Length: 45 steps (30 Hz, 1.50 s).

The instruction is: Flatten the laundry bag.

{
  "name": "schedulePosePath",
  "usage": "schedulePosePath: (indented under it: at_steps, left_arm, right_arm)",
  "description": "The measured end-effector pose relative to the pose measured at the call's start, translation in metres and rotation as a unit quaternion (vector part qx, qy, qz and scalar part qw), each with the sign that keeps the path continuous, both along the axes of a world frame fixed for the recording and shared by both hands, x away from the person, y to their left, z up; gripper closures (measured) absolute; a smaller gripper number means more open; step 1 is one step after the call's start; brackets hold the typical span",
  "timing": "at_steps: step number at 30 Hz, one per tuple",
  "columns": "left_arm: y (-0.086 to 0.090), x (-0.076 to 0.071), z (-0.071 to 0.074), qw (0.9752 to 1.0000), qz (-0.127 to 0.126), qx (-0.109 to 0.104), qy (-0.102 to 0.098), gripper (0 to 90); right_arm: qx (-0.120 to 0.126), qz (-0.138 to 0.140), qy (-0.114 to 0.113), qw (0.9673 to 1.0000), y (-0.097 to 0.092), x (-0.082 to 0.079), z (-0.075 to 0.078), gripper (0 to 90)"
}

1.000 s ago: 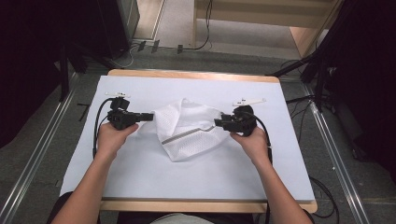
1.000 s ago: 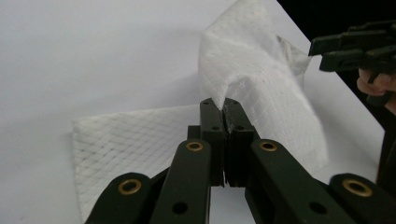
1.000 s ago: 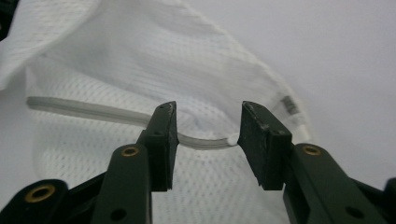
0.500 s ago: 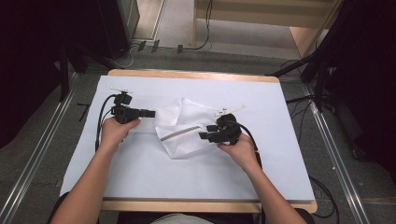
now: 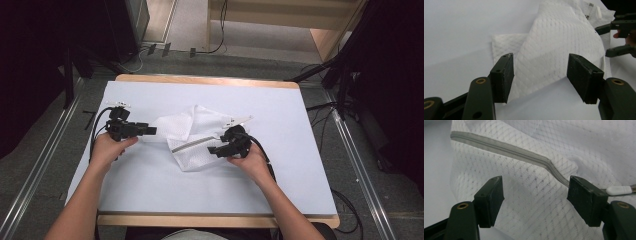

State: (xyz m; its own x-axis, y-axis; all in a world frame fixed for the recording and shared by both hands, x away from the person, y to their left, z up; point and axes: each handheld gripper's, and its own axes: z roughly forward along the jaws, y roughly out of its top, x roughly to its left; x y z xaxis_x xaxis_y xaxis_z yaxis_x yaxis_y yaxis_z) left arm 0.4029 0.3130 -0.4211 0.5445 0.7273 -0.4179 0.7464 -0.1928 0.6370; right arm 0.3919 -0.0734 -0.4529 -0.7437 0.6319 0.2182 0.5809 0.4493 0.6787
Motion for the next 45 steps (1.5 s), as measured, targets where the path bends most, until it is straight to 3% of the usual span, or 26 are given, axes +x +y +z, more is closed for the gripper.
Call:
schedulePosePath:
  at_steps: [4, 9, 10, 11, 12, 14, 18, 22, 27, 30, 39, 45]
  left_arm:
    - [0.006, -0.004, -0.006, 1.0000, 0.004, 0.007, 0.000, 38.9]
    - [0.007, 0.001, -0.022, 0.9992, 0.015, 0.032, 0.020, 46.3]
    - [0.006, 0.001, -0.023, 0.9989, 0.018, 0.035, 0.023, 53.8]
    - [0.006, 0.002, -0.025, 0.9988, 0.020, 0.038, 0.026, 53.8]
    - [0.005, 0.003, -0.026, 0.9986, 0.027, 0.033, 0.032, 66.0]
    - [0.005, 0.004, -0.025, 0.9985, 0.028, 0.033, 0.033, 70.6]
    - [0.002, 0.005, -0.025, 0.9985, 0.025, 0.029, 0.039, 90.0]
    - [0.002, 0.005, -0.018, 0.9989, 0.028, 0.013, 0.035, 90.0]
    - [0.010, 0.002, -0.003, 0.9992, 0.033, -0.011, 0.017, 90.0]
    - [0.019, -0.001, 0.007, 0.9984, 0.046, -0.033, 0.007, 90.0]
    - [0.032, -0.004, 0.021, 0.9966, 0.061, -0.055, -0.005, 90.0]
    - [0.025, 0.000, 0.031, 0.9966, 0.056, -0.061, -0.007, 90.0]
  right_arm:
    - [-0.006, 0.001, 0.007, 1.0000, 0.002, 0.003, -0.005, 33.3]
    - [-0.023, 0.004, 0.002, 0.9997, 0.007, 0.006, -0.012, 44.7]
    - [-0.035, 0.004, -0.009, 0.9993, 0.009, 0.006, -0.012, 52.2]
    - [-0.035, 0.004, -0.009, 0.9993, 0.009, 0.006, -0.012, 52.2]
    - [-0.044, 0.005, -0.019, 0.9988, 0.010, 0.005, -0.012, 62.9]
    - [-0.047, 0.007, -0.019, 0.9987, 0.010, 0.005, -0.012, 67.0]
    - [-0.058, -0.001, -0.018, 0.9982, 0.014, 0.003, -0.011, 86.3]
    - [-0.060, 0.001, -0.012, 0.9981, 0.014, 0.003, -0.009, 88.9]
    - [-0.035, 0.004, -0.005, 0.9994, 0.001, 0.005, 0.004, 89.7]
    - [-0.019, 0.002, -0.001, 0.9998, -0.018, 0.005, 0.013, 89.8]
    - [0.004, -0.019, 0.004, 0.9998, -0.059, 0.003, 0.026, 89.7]
    - [0.001, -0.009, 0.006, 0.9999, -0.074, -0.006, 0.027, 89.8]
